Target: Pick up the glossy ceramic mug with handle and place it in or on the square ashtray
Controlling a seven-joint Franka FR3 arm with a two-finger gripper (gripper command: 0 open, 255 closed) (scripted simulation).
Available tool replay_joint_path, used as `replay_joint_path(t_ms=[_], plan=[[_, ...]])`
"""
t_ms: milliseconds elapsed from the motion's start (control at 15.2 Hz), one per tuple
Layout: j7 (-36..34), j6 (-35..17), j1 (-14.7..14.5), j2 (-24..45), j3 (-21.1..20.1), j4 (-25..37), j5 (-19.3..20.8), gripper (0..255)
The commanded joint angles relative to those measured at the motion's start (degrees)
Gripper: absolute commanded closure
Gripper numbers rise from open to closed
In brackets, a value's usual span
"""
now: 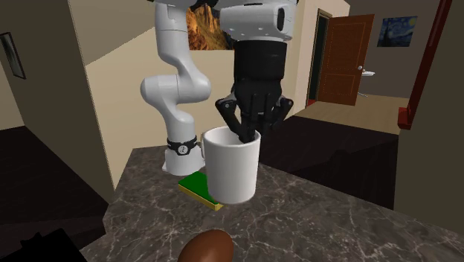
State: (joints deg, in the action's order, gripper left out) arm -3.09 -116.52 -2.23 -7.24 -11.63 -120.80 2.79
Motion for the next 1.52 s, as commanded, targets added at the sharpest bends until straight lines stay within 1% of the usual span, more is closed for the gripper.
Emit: replay_joint_path(t_ms=[0,396,726,1122,1452], plan=[[2.7,0.1,1.1,-0.1,1.5,0.1,0.0,255],[11.2,0.1,4.8,-0.2,6.3,0.5,0.2,255],[18.1,0.4,7.9,1.3,10.2,2.6,0.3,255],[26.3,1.2,11.6,4.8,14.6,7.3,-0.1,255],[33.0,2.4,14.7,9.2,17.8,13.1,-1.0,255]])
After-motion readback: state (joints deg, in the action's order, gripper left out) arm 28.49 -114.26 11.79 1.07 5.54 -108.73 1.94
